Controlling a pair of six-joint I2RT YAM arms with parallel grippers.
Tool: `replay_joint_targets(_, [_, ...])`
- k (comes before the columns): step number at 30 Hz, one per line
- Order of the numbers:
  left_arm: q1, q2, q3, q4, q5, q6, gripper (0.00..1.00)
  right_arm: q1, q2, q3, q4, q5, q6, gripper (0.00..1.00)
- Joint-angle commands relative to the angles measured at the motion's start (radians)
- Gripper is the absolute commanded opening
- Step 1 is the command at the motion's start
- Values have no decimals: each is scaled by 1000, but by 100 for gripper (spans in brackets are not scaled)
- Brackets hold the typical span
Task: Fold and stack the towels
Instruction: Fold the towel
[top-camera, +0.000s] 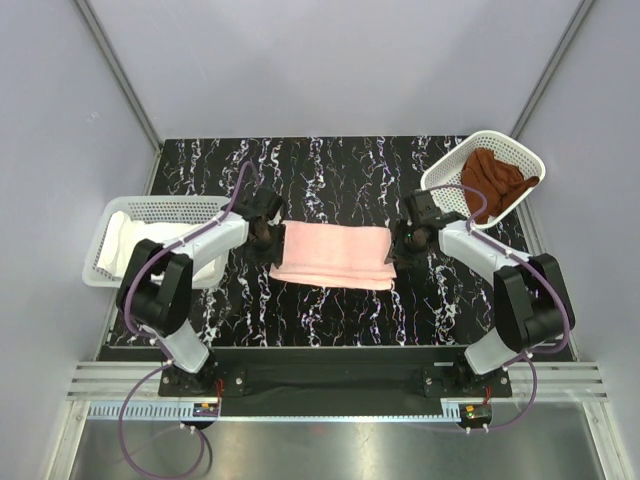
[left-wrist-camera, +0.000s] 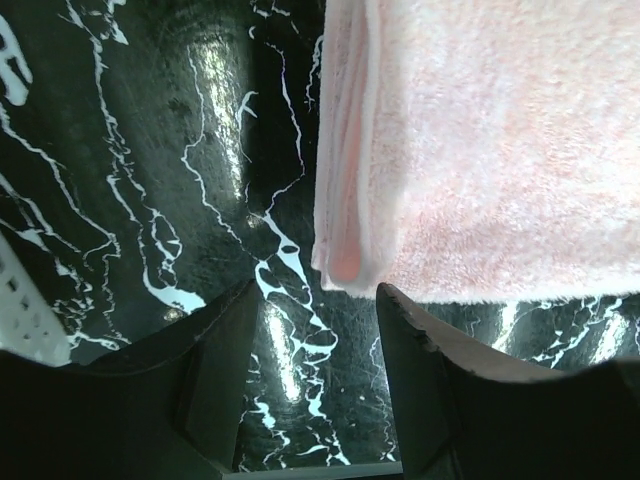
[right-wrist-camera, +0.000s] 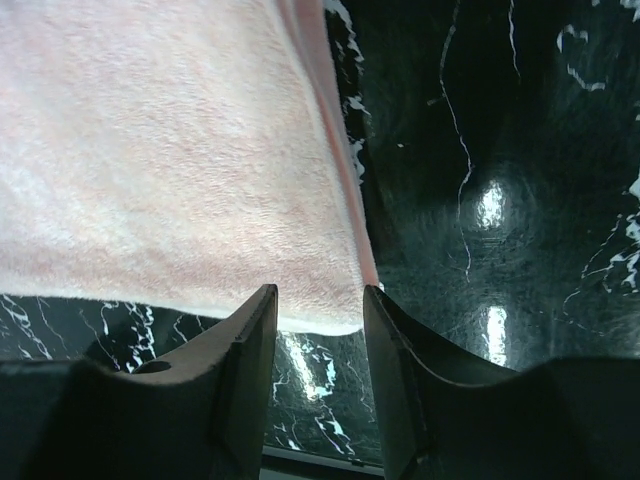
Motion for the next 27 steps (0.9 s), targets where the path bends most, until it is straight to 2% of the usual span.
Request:
replay_joint_targets(1, [7, 21, -8, 62, 59, -46, 55, 6, 9, -56, 83, 12, 115, 47])
replay_joint_targets(6, [15, 59, -2, 73, 93, -65, 53, 6, 12, -102, 110, 25, 195, 49])
replay_joint_targets(12, [17, 88, -7, 93, 94, -83, 45, 6, -3, -149, 156, 32, 238, 48])
replay_joint_targets(15, [17, 93, -1, 83, 88, -83, 40, 6, -2, -162, 163, 32, 251, 38])
replay_joint_targets(16, [17, 93, 1, 77, 87, -86, 37, 6, -3, -165, 169, 32, 254, 31])
replay_joint_targets(19, [17, 82, 13, 50, 68, -89, 25, 6, -9, -165, 162, 46, 254, 19])
replay_joint_targets(20, [15, 76, 21, 39, 68, -88, 21, 6, -11, -151, 153, 49, 252, 17])
replay_joint_targets(21, [17, 75, 30, 25, 39, -83, 9, 6, -14, -142, 139, 54, 241, 16])
replay_joint_targets(23, [17, 68, 67, -15, 27, -77, 0, 6, -24, -125, 111, 60, 234, 12])
replay_joint_targets(27, [17, 55, 108, -55, 22, -72, 0, 6, -49, -82, 79, 42, 217, 5])
